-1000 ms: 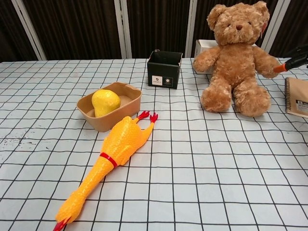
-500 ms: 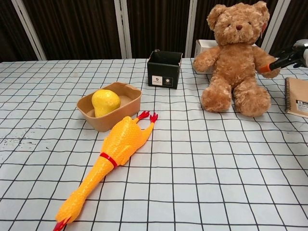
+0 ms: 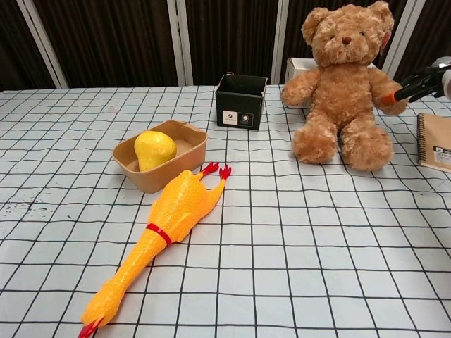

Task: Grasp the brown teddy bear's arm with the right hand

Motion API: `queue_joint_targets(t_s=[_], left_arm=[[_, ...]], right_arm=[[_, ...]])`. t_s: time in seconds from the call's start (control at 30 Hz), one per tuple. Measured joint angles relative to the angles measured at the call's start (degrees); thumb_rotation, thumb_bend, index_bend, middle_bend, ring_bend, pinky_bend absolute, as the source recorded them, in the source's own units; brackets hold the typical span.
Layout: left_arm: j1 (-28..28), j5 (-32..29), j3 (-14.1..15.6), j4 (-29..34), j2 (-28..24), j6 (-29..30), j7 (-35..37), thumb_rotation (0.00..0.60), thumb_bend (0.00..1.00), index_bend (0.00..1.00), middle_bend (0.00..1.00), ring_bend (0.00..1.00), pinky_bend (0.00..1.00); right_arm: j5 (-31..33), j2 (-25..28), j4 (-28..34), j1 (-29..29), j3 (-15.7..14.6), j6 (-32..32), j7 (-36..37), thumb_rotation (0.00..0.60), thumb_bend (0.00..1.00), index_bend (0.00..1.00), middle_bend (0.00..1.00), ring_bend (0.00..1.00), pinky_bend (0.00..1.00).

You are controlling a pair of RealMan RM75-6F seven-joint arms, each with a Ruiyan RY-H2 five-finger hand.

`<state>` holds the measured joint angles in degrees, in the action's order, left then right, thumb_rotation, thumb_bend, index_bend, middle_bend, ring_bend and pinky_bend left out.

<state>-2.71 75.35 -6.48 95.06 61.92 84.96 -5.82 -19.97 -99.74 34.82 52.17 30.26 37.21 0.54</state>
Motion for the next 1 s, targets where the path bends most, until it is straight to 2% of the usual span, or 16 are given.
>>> queue_joint_targets(t_s=[0.17,0.33,0.6,1.0], left_arm=[[0.0,-0.1,0.0,0.1,0.1,0.0,-0.3,0.600,0.27,0.23,0.00,0.00,0.14],[-0.1,-0.2,0.0,0.1,0.1,0.0,-0.5,0.600,0.27,0.23,0.00,0.00,0.14],[-0.1,-0.1,0.1,0.2,0.2,0.0,-0.6,0.600,0.27,0.23,0.00,0.00,0.14],[-0.2,0.0,0.2,0.2,0.2,0.0,-0.7,0.600,0.27,0.23,0.00,0.00,0.14]], right_arm=[[-0.8,-1.7,-3.3,0.5,0.9,-0.7,-0.2,0.600,0.41,0.59,0.56,0.35,0.00],[-2.2,-3.0,-5.9,0.6,1.5,-1.9,-0.2,0.600,0.49,0.61,0.58,0.37,0.00],[-6.0,-3.3,-6.1,0.5,2.2,-3.1,2.0,0.600,0.51,0.61,0.58,0.36,0.00],[-16.2,-4.1,-5.7,-0.7,1.4,-1.7,9.8,0.600,0.51,0.61,0.58,0.37,0.00]])
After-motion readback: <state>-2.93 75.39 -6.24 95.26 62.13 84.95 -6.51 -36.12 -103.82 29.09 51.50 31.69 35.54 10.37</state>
